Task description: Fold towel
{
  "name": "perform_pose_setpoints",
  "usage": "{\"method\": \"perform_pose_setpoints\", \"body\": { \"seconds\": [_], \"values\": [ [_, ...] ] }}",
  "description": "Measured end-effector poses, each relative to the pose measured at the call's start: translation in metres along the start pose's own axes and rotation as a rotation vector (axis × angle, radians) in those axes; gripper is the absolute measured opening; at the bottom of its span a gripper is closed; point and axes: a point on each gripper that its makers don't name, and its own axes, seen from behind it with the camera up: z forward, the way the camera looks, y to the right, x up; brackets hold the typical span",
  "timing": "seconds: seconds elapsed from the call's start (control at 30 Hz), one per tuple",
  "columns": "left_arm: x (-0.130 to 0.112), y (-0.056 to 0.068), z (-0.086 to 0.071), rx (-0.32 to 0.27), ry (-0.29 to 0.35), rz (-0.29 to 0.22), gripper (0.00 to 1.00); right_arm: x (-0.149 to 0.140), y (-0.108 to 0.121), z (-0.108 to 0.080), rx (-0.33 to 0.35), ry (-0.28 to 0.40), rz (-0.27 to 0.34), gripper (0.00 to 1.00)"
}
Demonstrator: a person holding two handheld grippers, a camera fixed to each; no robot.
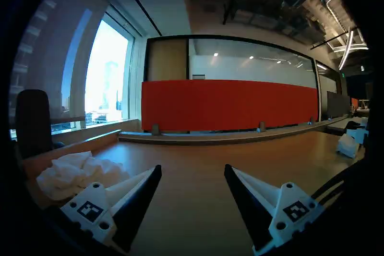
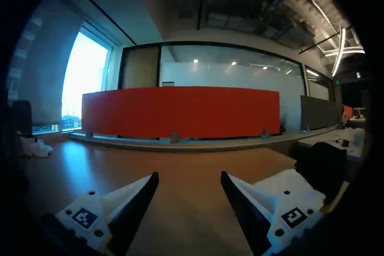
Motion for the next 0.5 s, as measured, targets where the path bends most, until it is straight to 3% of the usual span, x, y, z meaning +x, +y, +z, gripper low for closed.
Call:
{"method": "perform_pose_setpoints", "body": {
  "seconds": [0.5],
  "values": [
    [0.0011, 0.0000, -0.0001, 0.000, 0.000, 0.000, 0.97, -0.0014, 0.0008, -0.0006, -0.004, -0.001, 0.000, 1.00]
  ]
}}
